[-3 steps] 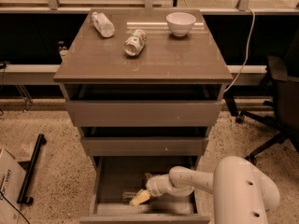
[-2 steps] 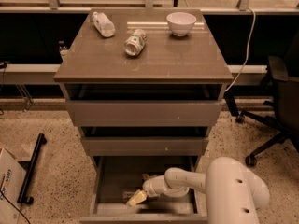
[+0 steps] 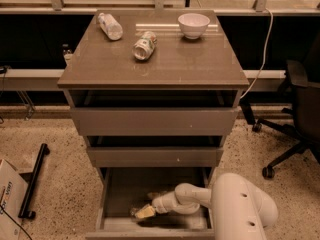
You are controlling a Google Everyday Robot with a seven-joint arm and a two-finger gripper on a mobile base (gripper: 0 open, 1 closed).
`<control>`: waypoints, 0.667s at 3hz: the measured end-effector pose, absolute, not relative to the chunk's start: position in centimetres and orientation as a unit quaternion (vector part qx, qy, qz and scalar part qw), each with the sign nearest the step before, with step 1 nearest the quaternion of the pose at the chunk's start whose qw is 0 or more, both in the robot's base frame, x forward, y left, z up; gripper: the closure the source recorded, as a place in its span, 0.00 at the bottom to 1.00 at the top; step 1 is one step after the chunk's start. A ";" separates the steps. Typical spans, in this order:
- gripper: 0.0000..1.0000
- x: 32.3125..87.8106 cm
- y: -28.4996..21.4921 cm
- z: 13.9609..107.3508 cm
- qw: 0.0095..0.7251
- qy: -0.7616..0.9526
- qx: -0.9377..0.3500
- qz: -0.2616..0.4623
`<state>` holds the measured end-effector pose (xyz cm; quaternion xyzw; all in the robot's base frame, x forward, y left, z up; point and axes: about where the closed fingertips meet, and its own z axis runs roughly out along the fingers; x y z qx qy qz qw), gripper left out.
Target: Pick water bottle from bottom drawer and place on counter
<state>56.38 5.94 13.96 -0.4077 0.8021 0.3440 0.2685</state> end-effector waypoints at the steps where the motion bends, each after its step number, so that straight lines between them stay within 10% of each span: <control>1: 0.48 56.0 5.7 13.5 0.267 0.806 -0.401 0.344; 2: 0.72 55.9 5.8 14.8 0.281 0.797 -0.406 0.347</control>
Offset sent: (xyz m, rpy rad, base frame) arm -0.0041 -0.0055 0.0271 0.0423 -0.0629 -0.0035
